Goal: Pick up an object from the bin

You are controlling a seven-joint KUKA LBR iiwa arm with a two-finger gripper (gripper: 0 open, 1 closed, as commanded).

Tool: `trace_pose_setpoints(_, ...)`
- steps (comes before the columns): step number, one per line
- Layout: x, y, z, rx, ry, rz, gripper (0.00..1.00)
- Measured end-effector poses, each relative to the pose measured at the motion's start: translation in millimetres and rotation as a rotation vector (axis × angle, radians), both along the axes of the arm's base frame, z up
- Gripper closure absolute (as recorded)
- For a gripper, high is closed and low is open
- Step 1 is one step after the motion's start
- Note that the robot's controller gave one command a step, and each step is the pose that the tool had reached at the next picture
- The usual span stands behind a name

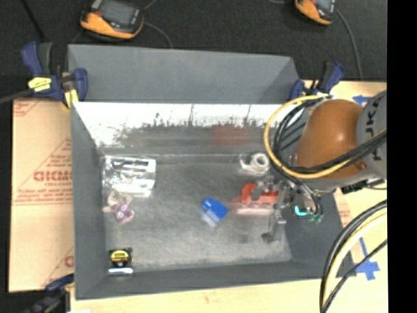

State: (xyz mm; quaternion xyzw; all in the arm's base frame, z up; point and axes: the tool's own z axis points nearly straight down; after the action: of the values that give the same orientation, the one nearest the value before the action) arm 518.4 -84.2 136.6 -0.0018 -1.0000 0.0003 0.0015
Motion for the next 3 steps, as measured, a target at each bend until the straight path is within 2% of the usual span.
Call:
trace_pose_setpoints(1,28.9,11,-46,0.003,-0.011,-0.055,0.00)
trace_pose_setpoints(2,101.8,32,-66,0.002,-0.012,-0.061,0.00)
trace_pose_setpoints(3,61.4,-64,-62,-0.002,-0.007,0.091,0.00)
